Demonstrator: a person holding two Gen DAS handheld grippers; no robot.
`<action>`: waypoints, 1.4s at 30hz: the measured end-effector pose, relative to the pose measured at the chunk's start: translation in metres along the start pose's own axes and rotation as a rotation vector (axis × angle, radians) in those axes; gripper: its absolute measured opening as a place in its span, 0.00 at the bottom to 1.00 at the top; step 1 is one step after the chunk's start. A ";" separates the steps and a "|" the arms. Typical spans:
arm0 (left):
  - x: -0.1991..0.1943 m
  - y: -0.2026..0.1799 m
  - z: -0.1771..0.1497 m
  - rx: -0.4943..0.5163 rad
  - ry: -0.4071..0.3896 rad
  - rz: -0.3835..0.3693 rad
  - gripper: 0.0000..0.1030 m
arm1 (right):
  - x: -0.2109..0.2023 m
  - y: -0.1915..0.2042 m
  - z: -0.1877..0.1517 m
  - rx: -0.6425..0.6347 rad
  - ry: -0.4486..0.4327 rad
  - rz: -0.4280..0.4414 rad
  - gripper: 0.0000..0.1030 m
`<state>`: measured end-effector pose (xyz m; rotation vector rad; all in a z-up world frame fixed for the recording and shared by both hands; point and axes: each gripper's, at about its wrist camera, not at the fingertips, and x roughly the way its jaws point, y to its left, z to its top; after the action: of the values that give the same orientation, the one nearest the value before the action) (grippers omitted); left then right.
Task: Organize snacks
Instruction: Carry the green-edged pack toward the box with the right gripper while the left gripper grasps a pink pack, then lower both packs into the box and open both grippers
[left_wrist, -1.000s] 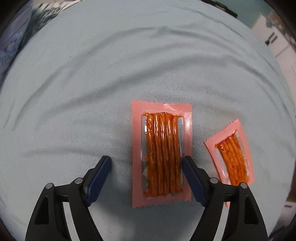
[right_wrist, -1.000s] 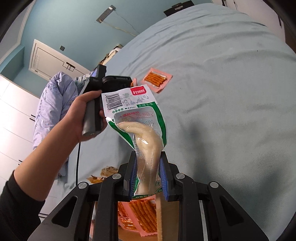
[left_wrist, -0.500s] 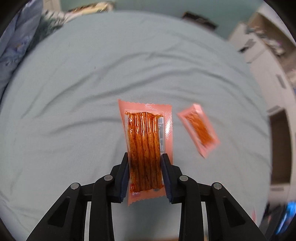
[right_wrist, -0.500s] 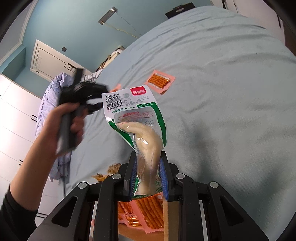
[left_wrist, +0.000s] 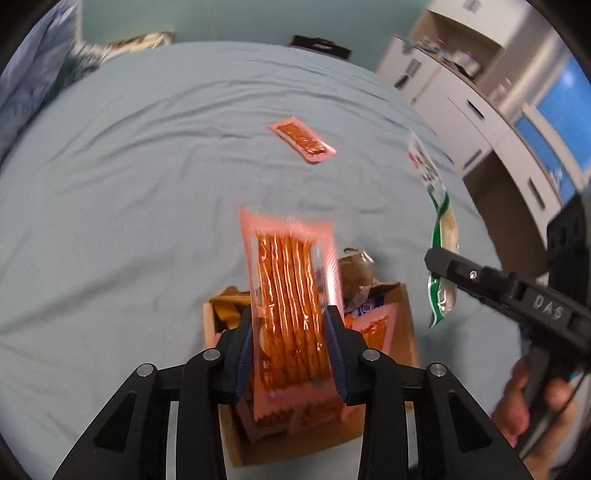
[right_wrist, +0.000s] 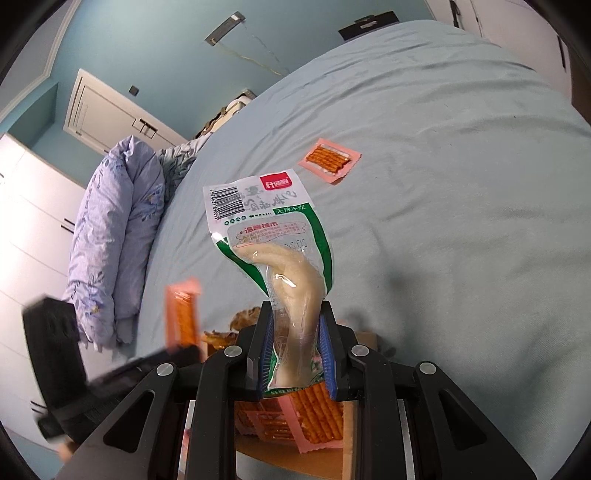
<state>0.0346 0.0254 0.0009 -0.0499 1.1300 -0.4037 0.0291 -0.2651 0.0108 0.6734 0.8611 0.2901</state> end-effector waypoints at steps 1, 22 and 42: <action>-0.003 0.000 0.001 0.012 -0.023 0.009 0.43 | 0.000 0.002 -0.001 -0.004 0.001 -0.001 0.20; 0.033 0.019 0.027 -0.028 -0.020 0.131 0.75 | 0.027 0.026 -0.006 -0.098 0.129 -0.057 0.20; 0.051 0.054 0.032 -0.173 0.030 0.092 0.73 | 0.017 0.031 0.006 -0.049 0.079 -0.092 0.53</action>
<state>0.0965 0.0528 -0.0426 -0.1432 1.1902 -0.2249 0.0451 -0.2353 0.0236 0.5778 0.9552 0.2555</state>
